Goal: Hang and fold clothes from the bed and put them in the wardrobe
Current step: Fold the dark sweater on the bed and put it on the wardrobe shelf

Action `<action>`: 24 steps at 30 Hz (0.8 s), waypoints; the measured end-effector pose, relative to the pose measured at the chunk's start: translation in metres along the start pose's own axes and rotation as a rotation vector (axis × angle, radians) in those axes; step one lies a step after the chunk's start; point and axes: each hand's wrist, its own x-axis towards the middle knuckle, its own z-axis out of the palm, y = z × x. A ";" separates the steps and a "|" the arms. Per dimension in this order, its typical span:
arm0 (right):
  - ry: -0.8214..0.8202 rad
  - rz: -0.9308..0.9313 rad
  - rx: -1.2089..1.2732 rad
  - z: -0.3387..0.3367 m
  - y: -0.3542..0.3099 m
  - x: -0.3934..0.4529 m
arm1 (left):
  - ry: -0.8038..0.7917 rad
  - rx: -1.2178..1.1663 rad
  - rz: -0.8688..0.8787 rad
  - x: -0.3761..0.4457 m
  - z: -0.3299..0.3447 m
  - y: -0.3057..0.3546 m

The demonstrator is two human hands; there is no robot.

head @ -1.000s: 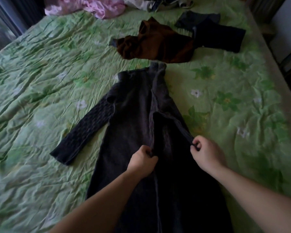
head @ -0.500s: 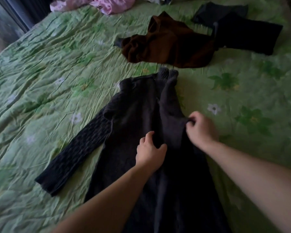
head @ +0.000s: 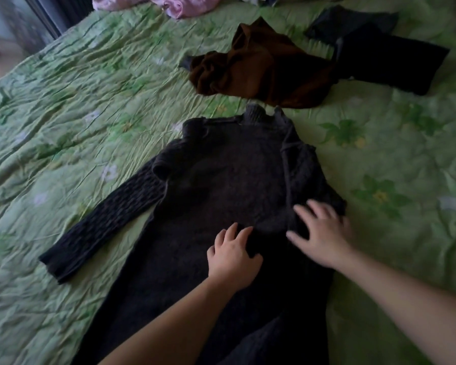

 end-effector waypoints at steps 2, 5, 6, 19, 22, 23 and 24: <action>-0.193 0.025 -0.065 0.005 -0.003 -0.003 | 0.012 -0.001 -0.002 -0.003 0.003 -0.002; -0.152 0.044 -0.020 0.004 -0.014 -0.012 | 0.063 -0.028 -0.018 -0.011 0.001 -0.010; -0.132 0.021 -0.016 0.003 -0.020 -0.018 | 0.089 -0.037 -0.023 -0.015 -0.001 -0.014; -0.116 -0.214 0.082 -0.019 -0.167 -0.020 | 0.503 -0.051 -0.214 0.002 -0.124 -0.164; -0.112 -0.237 0.146 -0.020 -0.213 -0.007 | 0.540 -0.055 -0.274 0.013 -0.149 -0.207; -0.113 -0.237 0.172 -0.019 -0.228 -0.003 | 0.526 -0.065 -0.292 0.017 -0.156 -0.219; -0.109 -0.240 0.189 -0.017 -0.243 0.001 | 0.489 -0.055 -0.304 0.020 -0.162 -0.229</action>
